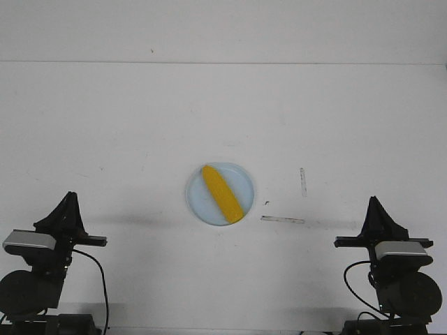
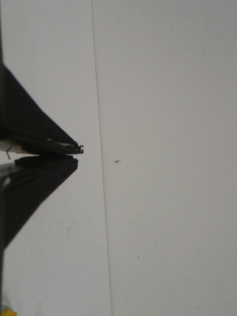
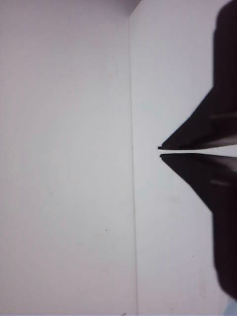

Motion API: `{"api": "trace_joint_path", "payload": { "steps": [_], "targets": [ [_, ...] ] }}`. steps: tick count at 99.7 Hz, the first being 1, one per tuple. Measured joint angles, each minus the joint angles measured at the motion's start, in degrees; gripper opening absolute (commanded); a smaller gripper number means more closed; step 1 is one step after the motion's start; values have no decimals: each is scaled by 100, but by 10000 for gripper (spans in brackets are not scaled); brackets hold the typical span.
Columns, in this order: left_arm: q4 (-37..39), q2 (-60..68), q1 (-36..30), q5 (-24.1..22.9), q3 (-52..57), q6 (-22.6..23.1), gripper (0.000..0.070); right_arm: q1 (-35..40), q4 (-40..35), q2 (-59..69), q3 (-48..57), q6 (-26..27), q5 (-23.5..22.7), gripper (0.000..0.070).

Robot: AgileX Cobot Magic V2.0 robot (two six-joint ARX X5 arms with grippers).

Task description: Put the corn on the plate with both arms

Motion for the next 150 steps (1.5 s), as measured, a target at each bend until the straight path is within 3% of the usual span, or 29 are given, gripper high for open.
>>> {"api": "trace_joint_path", "payload": {
  "steps": [20,37,56,105,150],
  "targets": [
    [275,-50,-105,-17,-188,-22,0,0,0,0,0,-2,0,11],
    [704,-120,-295,-415,-844,-387,0,0,0,0,0,-2,0,12],
    [710,-234,-354,-437,-1368,-562,0,0,0,0,0,-2,-2,12],
    [892,-1436,-293,-439,-2559,-590,1,0,-2,0,0,-2,0,12],
    [922,-1425,-299,-431,-2564,-601,1,0,-17,-11,0,-2,2,11]
  ]
}}
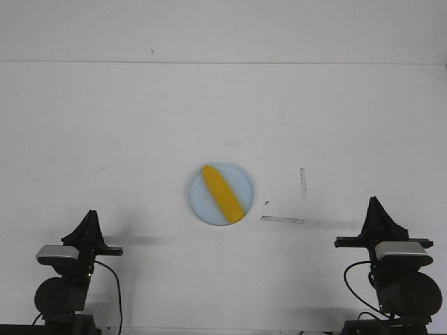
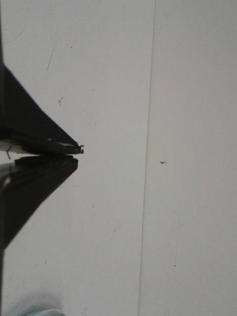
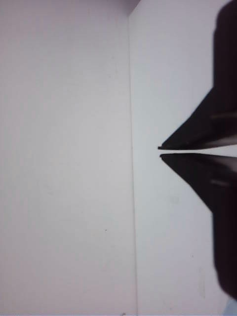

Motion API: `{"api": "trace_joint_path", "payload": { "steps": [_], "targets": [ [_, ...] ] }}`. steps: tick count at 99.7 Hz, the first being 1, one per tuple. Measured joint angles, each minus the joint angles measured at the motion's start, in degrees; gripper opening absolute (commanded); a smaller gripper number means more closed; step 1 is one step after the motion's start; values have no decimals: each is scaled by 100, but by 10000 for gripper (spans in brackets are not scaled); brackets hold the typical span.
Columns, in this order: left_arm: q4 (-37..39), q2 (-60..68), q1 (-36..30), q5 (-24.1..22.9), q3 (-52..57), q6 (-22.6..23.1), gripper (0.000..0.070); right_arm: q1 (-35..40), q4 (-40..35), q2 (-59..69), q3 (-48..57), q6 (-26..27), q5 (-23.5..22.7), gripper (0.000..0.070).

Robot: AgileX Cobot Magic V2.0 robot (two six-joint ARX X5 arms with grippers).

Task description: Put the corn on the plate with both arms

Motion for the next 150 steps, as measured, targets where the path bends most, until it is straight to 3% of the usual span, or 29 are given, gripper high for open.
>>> {"api": "trace_joint_path", "payload": {
  "steps": [109,150],
  "targets": [
    [0,0,0,0,0,0,1,-13,-2,-2,0,0,-4,11],
    [0,0,0,0,0,0,1,-256,481,-341,-931,0,-459,12]
  ]
}}
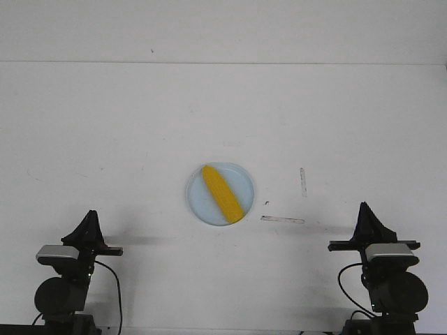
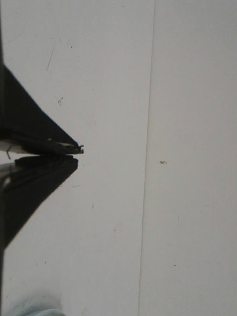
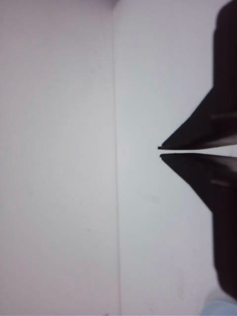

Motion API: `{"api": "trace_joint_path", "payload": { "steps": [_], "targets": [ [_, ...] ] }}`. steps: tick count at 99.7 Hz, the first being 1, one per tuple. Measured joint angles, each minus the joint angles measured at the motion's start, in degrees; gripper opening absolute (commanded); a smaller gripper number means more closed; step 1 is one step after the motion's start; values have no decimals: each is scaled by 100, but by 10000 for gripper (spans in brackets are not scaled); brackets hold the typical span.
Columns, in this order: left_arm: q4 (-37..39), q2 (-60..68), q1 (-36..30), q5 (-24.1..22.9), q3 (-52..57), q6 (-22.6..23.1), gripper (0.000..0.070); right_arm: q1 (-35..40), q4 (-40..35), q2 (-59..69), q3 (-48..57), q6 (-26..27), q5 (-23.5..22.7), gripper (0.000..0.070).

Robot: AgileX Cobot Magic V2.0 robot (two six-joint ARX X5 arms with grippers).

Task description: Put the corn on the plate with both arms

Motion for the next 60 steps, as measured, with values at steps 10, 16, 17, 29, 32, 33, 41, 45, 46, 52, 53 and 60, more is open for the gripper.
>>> {"api": "trace_joint_path", "payload": {
  "steps": [10,16,17,29,32,33,41,45,46,52,53,60],
  "targets": [
    [0,0,0,0,0,0,1,0,103,-328,-293,0,-2,11],
    [0,0,0,0,0,0,1,0,122,-518,-446,0,-2,12],
    [0,0,0,0,0,0,1,0,122,-542,-470,0,-2,11],
    [0,0,0,0,0,0,1,0,120,-837,-763,0,13,11],
    [0,0,0,0,0,0,1,0,118,-901,-828,0,24,11],
    [0,0,0,0,0,0,1,0,120,-918,-848,0,26,12],
    [0,0,0,0,0,0,1,0,140,-1082,-1005,0,66,11],
    [4,0,0,0,0,0,1,0,428,-1196,-1248,0,109,11],
    [2,0,0,0,0,0,1,0,468,-1193,-1274,0,109,12],
    [-2,0,0,0,0,0,1,0,728,-1191,-1445,0,83,11],
    [-2,2,0,0,0,0,1,0,769,-1191,-1475,0,72,12],
    [0,0,0,0,0,0,1,0,730,-1189,-1510,0,15,11]
  ]
}}
